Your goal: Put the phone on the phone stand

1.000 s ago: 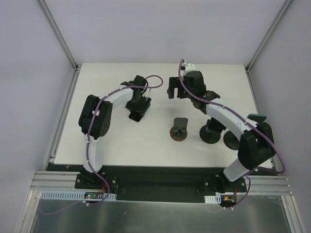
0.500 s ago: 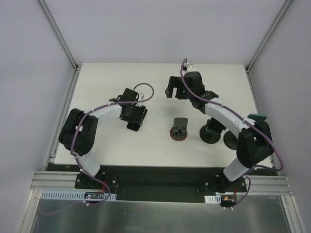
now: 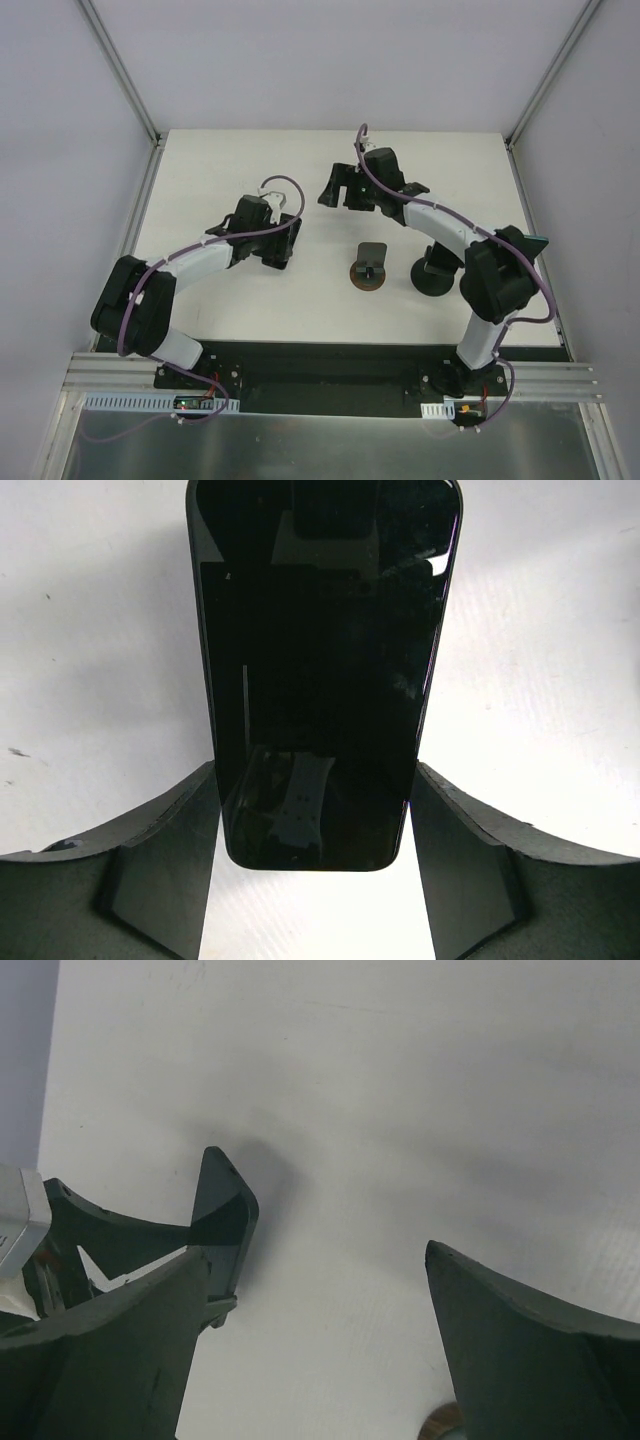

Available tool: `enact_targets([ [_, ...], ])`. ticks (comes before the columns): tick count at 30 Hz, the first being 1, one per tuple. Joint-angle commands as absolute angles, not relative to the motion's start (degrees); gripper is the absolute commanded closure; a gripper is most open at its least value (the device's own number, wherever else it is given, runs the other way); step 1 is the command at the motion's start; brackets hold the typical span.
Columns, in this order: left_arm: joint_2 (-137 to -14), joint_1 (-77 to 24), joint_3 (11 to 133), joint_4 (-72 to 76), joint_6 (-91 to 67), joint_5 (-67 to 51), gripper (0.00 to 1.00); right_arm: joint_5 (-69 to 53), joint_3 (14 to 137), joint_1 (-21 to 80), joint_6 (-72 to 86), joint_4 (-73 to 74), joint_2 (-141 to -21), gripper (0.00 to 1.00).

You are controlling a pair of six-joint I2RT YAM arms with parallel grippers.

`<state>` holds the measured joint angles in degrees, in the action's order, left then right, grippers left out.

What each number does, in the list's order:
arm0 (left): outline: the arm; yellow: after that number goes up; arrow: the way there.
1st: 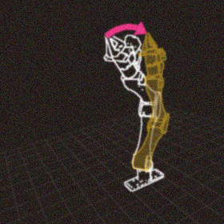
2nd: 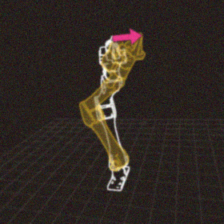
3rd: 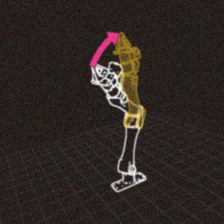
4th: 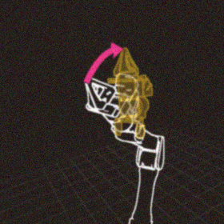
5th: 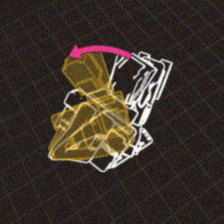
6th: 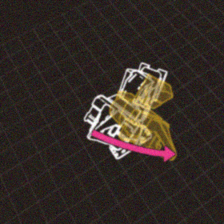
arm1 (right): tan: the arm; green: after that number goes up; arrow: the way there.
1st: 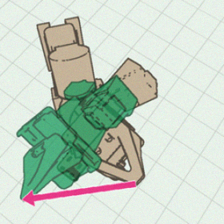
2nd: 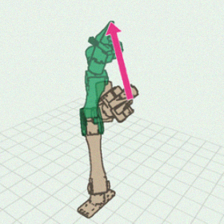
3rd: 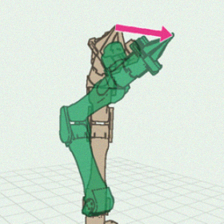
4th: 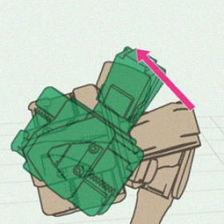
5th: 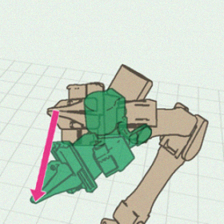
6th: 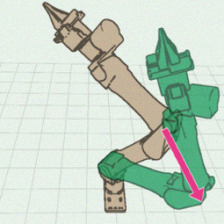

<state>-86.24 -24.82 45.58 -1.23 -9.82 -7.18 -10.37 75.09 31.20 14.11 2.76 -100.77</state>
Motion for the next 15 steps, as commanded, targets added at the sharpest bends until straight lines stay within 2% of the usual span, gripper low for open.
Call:
enact_targets([
  [1, -80.0, -25.7, 44.7, 6.8, -10.0, -8.2, 1.0, -20.6, 80.9, 33.1, 17.7, 0.3, -104.1, 0.11],
  [10, -72.1, -29.0, 43.0, 8.4, -6.3, -4.9, 1.0, -29.0, 85.5, 35.1, 21.4, -1.8, -110.1, 0.24],
  [15, -70.3, -29.2, 43.6, 8.2, -5.3, -4.4, 1.0, -34.0, 86.1, 35.2, 21.7, -3.7, -111.1, 0.46],
])
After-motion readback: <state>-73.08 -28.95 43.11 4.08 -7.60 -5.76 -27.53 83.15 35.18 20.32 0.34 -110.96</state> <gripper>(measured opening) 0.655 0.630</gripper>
